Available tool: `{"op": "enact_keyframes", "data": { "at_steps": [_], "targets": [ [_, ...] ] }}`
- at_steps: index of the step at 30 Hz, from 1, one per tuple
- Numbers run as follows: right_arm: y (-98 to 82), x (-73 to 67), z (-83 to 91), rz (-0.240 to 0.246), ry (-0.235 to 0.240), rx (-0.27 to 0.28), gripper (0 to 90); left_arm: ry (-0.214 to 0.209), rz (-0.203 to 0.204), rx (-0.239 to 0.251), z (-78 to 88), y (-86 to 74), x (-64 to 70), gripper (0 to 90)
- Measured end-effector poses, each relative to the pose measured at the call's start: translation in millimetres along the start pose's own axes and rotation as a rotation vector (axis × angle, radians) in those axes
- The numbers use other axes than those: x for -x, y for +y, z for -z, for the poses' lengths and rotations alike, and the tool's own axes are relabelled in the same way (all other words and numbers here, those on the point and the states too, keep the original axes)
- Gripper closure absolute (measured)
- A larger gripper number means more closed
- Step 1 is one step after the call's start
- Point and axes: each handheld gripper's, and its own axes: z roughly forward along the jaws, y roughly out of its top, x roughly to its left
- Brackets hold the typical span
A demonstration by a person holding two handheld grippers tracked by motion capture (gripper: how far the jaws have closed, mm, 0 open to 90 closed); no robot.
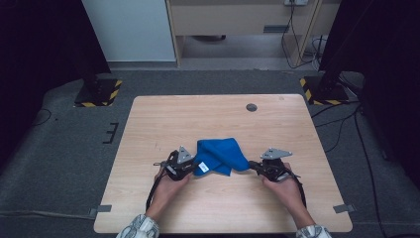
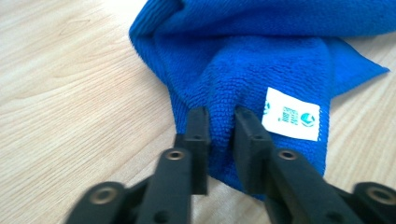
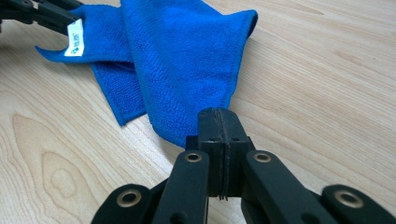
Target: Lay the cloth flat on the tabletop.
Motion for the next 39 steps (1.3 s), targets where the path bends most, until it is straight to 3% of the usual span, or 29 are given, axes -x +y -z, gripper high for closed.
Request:
{"op": "enact_keyframes", "data": {
  "at_steps": [4,9,13,16,19,25,28,31,39],
  "targets": [
    [-0.4,0.1,0.5,0.000,0.004,0.001,89.9,0.020,0.005,0.021,3.4,-2.2,-2.2,59.7],
    [-0.6,-1.4,1.5,0.001,0.007,0.005,89.8,0.023,0.019,0.050,13.5,-4.3,-3.7,47.3],
    [-0.7,-1.6,2.0,0.003,0.008,0.008,89.8,0.026,0.000,0.070,27.8,-6.5,-0.8,45.8],
    [-1.0,-1.7,1.7,0.009,0.009,0.007,89.8,-0.008,-0.018,0.076,38.3,-7.5,6.4,50.2],
    [-1.1,-2.2,1.0,0.011,0.010,0.008,89.8,-0.050,-0.043,0.050,39.3,-10.9,16.6,51.3],
    [-0.9,-2.2,2.1,0.004,0.006,0.012,89.8,-0.112,-0.074,0.012,28.8,-13.6,31.3,43.4],
    [-0.7,-1.2,2.7,0.003,0.007,0.015,89.8,-0.116,-0.087,-0.015,25.6,-15.4,34.0,41.2],
    [-0.3,-0.7,3.7,0.001,0.009,0.020,89.8,-0.118,-0.082,-0.022,24.4,-15.6,32.3,46.6],
    [3.5,2.0,8.3,-0.013,-0.004,0.053,89.9,-0.108,-0.098,-0.066,20.4,-13.4,27.6,85.4]
  ]
}}
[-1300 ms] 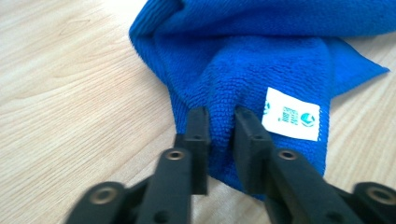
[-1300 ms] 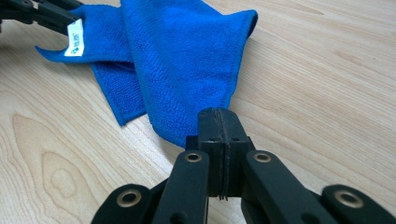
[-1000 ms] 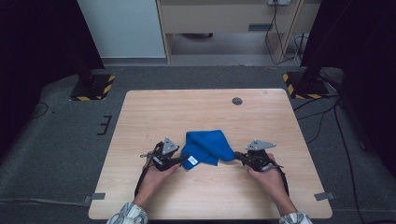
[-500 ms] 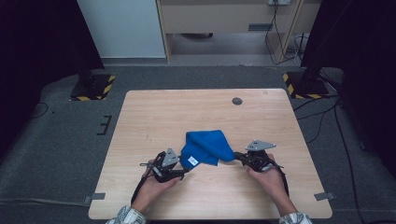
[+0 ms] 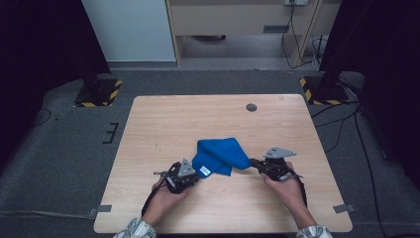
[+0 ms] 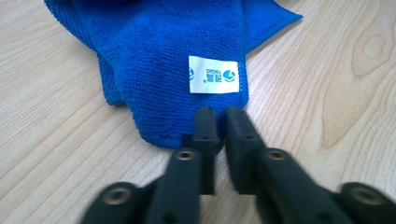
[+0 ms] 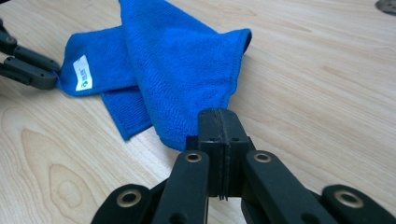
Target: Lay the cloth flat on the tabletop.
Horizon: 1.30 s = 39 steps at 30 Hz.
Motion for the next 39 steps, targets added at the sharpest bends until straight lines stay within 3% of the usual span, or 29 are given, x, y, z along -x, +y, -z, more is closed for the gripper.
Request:
{"op": "enact_keyframes", "data": {
  "at_steps": [8,16,24,31,39],
  "targets": [
    [2.2,11.5,10.8,-0.036,-0.033,0.035,89.8,0.057,0.049,0.062,14.6,1.9,-11.9,89.2],
    [1.1,22.1,18.5,-0.060,-0.065,0.052,89.9,0.102,0.081,0.053,18.8,-2.6,-24.0,89.0],
    [0.8,25.3,21.1,-0.071,-0.080,0.060,89.9,0.119,0.105,0.070,23.0,-4.5,-31.2,89.1],
    [3.0,25.7,25.6,-0.077,-0.088,0.081,89.9,0.131,0.143,0.120,29.9,-2.3,-37.3,89.0],
    [10.3,27.4,24.7,-0.055,-0.090,0.072,89.9,0.126,0.190,0.160,31.4,11.1,-45.0,89.1]
  ]
}}
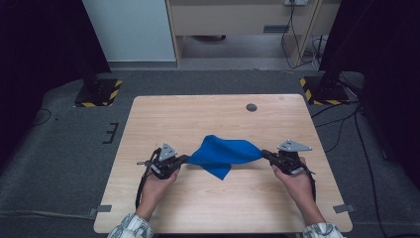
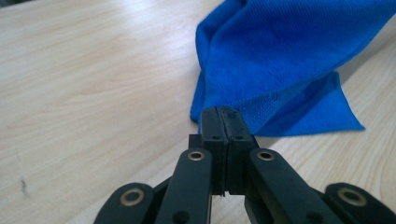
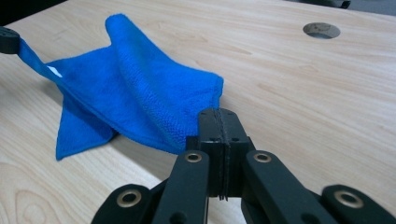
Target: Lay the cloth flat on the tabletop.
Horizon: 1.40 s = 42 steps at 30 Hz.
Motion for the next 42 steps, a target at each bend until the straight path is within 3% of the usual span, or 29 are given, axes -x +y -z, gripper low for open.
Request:
{"op": "enact_keyframes", "data": {
  "at_steps": [12,21,33,42],
  "targets": [
    [14.9,9.7,6.5,0.026,-0.009,0.017,90.0,0.022,0.014,0.046,3.7,33.7,-13.2,89.5],
    [21.1,19.2,7.8,0.021,-0.019,0.033,90.0,0.024,0.020,0.050,1.1,57.8,-20.5,89.5],
    [39.7,21.5,25.8,0.031,-0.025,0.083,90.0,0.026,0.019,0.057,-2.9,69.2,-18.6,89.5],
    [52.1,17.2,37.8,0.050,-0.031,0.099,90.0,0.017,0.030,0.088,6.3,76.2,-13.5,89.5]
  ]
}}
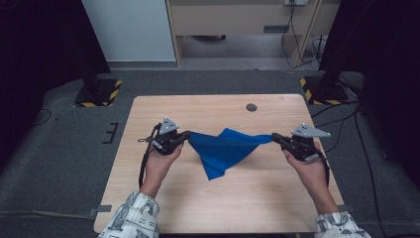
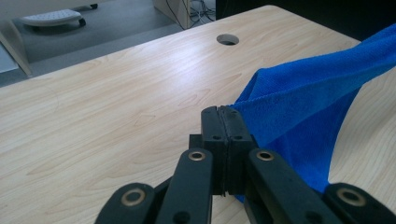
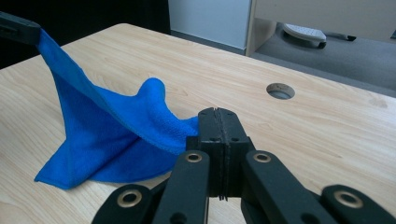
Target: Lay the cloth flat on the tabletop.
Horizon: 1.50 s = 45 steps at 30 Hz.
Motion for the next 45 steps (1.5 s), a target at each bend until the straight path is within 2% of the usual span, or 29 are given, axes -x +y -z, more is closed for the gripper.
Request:
{"op": "enact_keyframes", "data": {
  "at_steps": [12,28,45],
  "targets": [
    [24.7,-4.7,19.9,0.028,-0.001,0.043,90.0,0.016,-0.048,0.055,25.7,27.9,6.9,89.5],
    [40.1,-9.4,34.4,0.053,0.002,0.072,90.0,0.022,-0.093,0.084,43.4,46.6,14.2,89.4],
    [54.7,-9.9,42.1,0.068,0.005,0.096,90.0,0.014,-0.091,0.118,52.7,57.8,14.4,89.4]
  ]
}}
